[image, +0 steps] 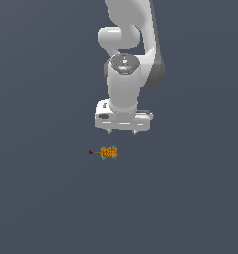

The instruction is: Pick up the object and move it to a goal position.

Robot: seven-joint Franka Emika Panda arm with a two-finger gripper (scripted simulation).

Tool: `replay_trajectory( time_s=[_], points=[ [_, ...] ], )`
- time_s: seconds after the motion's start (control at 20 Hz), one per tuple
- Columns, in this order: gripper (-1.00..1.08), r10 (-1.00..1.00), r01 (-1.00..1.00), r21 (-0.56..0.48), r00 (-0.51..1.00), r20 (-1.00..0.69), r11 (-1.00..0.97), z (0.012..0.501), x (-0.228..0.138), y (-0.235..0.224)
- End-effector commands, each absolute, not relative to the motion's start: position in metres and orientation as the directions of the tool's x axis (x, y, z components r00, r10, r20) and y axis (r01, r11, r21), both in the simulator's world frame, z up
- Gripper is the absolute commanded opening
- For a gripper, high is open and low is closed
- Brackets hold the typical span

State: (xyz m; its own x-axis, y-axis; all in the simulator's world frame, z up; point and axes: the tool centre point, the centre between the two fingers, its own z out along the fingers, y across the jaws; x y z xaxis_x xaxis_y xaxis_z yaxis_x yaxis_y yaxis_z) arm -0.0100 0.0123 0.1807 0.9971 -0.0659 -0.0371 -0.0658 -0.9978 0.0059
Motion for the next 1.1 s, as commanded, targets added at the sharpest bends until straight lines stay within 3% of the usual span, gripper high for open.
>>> replay_trajectory(
  time_s=[0.0, 0.5, 1.05],
  points=[
    [1.0, -0.112, -0.112, 0.004, 0.993, -0.037, -0.994, 0.177, -0.009, 0.01],
    [1.0, -0.387, -0.387, -0.001, 0.921, -0.037, -0.922, 0.152, -0.005, -0.005],
    [1.0, -0.688, -0.689, 0.0, 0.725, -0.035, -0.725, 0.122, -0.001, -0.027]
  ],
)
